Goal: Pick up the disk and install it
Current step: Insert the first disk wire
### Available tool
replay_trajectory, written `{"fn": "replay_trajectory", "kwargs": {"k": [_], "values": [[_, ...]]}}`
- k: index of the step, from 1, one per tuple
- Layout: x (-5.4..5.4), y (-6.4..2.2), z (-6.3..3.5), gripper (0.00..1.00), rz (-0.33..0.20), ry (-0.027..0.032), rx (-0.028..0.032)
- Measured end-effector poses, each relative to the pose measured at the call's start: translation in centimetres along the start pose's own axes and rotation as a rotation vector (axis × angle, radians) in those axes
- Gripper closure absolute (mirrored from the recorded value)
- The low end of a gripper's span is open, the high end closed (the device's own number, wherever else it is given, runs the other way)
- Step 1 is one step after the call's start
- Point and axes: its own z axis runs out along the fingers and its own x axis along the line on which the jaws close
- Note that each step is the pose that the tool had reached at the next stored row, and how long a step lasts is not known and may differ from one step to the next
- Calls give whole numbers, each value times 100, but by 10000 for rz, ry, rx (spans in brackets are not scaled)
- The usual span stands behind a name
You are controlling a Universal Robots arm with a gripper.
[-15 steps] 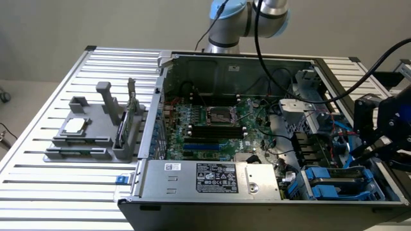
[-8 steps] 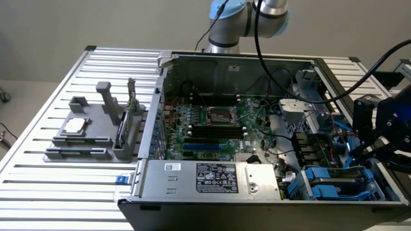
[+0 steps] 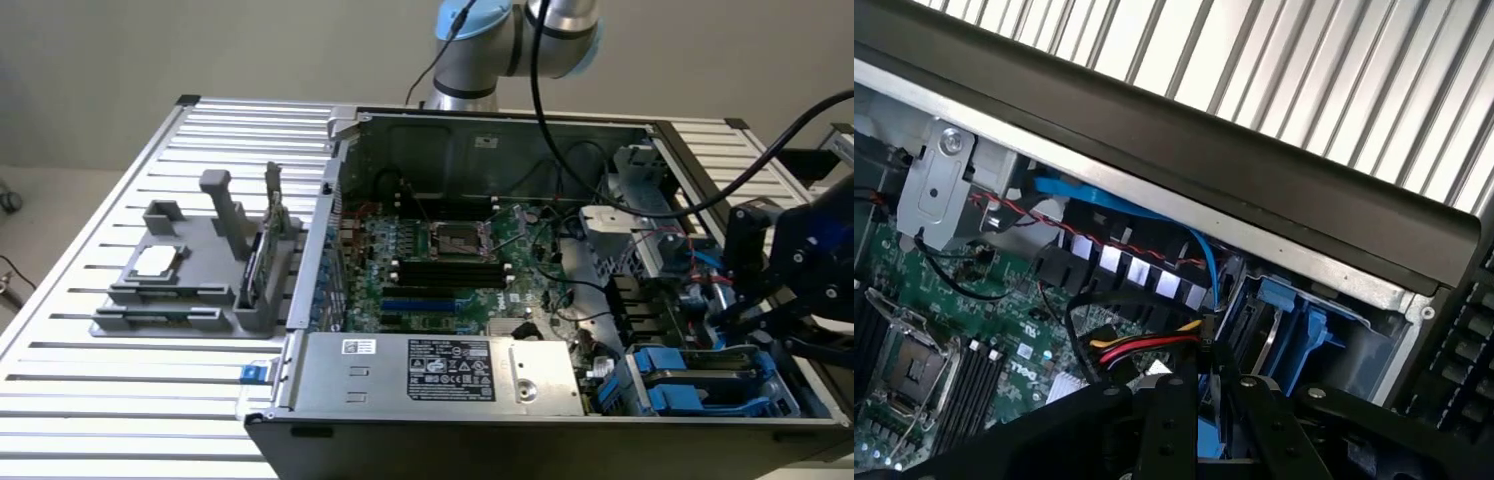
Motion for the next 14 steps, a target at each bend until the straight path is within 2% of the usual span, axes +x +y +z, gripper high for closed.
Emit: {"fn": "replay_trajectory", "kwargs": {"k": [2,3,5,7,8,11,12,14], "values": [[0,0,3,82,129,58,174],[0,0,3,82,191,71,228],[-1,-2,3,82,297,40,262],[-1,0,3,82,427,-47,291],[-1,0,3,82,494,-296,376],[1,0,3,82,530,-798,554],[1,1,3,82,544,-924,599],[2,1,3,82,595,-1079,653]]}}
